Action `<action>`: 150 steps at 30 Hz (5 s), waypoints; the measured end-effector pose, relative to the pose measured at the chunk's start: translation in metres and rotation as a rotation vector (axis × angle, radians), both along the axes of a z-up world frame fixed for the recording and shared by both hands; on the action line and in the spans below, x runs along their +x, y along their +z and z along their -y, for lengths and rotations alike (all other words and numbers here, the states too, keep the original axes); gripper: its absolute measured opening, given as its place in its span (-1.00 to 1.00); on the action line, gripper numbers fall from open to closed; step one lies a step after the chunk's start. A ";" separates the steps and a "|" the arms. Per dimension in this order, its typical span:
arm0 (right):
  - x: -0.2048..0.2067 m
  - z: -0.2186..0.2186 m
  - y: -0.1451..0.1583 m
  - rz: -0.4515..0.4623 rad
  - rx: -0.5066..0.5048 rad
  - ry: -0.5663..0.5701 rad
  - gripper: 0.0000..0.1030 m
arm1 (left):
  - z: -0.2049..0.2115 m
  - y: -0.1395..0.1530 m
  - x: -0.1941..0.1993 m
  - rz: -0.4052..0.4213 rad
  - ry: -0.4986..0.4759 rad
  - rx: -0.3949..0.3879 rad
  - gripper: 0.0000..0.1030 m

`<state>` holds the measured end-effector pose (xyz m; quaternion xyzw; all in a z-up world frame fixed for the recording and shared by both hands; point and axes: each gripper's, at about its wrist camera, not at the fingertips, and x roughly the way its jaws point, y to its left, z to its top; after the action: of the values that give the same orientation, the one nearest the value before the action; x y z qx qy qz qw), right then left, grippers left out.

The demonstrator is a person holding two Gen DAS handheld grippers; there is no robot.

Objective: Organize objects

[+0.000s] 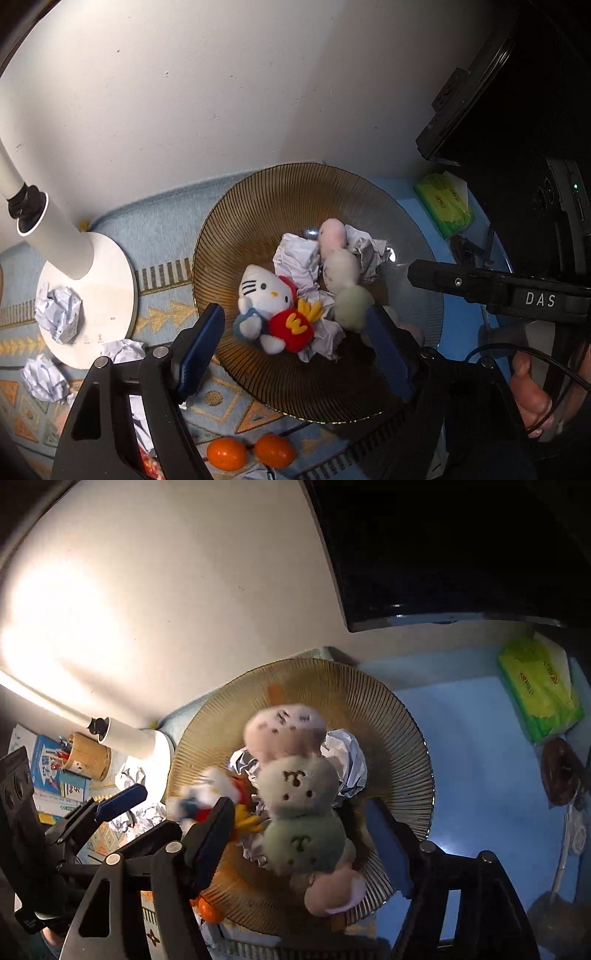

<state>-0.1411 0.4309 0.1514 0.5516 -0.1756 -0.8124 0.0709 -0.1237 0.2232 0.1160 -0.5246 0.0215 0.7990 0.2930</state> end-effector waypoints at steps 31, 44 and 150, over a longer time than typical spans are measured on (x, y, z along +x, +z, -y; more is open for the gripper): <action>0.137 0.221 -0.020 0.103 -0.098 0.351 0.46 | 0.287 -0.005 0.098 0.032 0.441 -0.068 0.50; 0.124 0.288 -0.035 0.133 -0.115 0.344 0.46 | 0.312 -0.033 0.039 0.104 0.376 -0.009 0.59; 0.175 0.120 0.018 -0.101 0.249 0.228 -0.03 | 0.129 0.010 0.123 -0.032 -0.014 -0.045 -0.02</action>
<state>0.0335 0.3112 0.1690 0.5309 -0.0061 -0.8412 0.1022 -0.0011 0.0944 0.1263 -0.5179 0.0480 0.8047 0.2863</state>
